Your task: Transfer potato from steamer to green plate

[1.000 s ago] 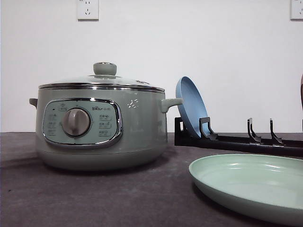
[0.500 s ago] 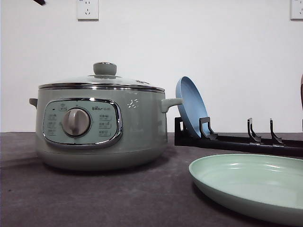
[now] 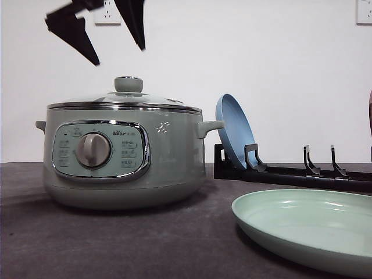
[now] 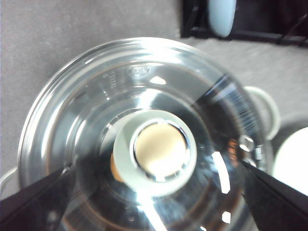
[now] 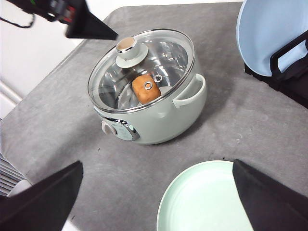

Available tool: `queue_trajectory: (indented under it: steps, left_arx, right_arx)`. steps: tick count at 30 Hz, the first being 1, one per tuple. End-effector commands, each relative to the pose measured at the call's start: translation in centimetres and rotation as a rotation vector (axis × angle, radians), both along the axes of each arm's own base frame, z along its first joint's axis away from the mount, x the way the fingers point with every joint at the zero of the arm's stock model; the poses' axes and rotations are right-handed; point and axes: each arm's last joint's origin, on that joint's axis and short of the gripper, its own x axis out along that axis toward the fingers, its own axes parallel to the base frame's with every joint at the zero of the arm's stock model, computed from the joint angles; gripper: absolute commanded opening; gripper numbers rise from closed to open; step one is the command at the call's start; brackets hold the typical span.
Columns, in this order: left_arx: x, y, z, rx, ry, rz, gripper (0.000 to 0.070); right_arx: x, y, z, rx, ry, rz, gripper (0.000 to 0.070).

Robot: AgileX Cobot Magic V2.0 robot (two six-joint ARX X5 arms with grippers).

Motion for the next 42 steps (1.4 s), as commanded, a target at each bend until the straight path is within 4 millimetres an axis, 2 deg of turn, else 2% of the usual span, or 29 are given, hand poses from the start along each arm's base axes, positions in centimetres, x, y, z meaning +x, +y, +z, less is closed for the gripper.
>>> queue_trajectory:
  steps: [1, 11, 29, 31, 33, 36, 40, 42]
  left_arx:
    - [0.8, -0.7, -0.1, 0.017, -0.030, -0.032, 0.0700]
    - [1.9, -1.5, -1.5, 0.032, -0.014, -0.049, 0.0700]
    - [1.9, -2.6, -2.5, 0.068, 0.012, -0.109, 0.0700]
    - [1.9, -2.6, -2.5, 0.069, 0.015, -0.110, 0.0681]
    - [1.9, -2.6, -2.7, 0.073, 0.024, -0.110, 0.0626]
    - [2.0, -2.6, -3.0, 0.082, 0.041, -0.113, 0.0610]
    - [2.3, -2.7, -3.4, 0.087, 0.046, -0.118, 0.0498]
    - [2.3, -2.8, -3.5, 0.087, 0.045, -0.118, 0.0478]
  right_arx:
    - [-0.1, 0.0, 0.5, 0.011, -0.017, 0.005, 0.0630]
    - [-0.1, 0.0, 0.5, 0.010, -0.018, 0.004, 0.0630]
    - [-0.1, 0.0, 0.5, 0.009, -0.017, 0.001, 0.0630]
    - [-0.1, 0.0, 0.5, 0.008, -0.013, 0.001, 0.0630]
    - [-0.1, 0.0, 0.4, 0.006, -0.007, 0.001, 0.0630]
    - [-0.1, 0.0, 0.4, 0.005, -0.002, 0.001, 0.0630]
    - [-0.1, 0.0, 0.4, 0.005, -0.001, 0.001, 0.0630]
    - [-0.1, 0.0, 0.4, 0.005, 0.001, 0.001, 0.0630]
